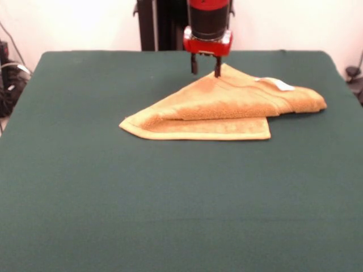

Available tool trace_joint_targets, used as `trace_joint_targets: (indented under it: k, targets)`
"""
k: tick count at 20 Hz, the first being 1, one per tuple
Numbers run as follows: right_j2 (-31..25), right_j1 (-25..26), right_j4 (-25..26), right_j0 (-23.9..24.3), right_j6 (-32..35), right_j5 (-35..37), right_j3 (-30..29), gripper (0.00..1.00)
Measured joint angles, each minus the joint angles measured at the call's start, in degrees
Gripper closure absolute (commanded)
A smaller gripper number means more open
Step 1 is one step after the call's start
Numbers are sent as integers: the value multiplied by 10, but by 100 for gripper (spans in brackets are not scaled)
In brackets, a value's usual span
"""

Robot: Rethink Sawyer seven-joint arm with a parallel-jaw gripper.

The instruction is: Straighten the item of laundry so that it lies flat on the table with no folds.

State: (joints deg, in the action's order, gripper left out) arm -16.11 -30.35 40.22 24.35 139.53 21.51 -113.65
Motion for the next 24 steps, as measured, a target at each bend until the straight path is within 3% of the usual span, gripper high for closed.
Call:
trace_joint_targets:
  k: [10,24]
  targets:
    - [0,-2,8,30,0,0,-9,0]
    - [43,29,23,-11,0,-40,-2,0]
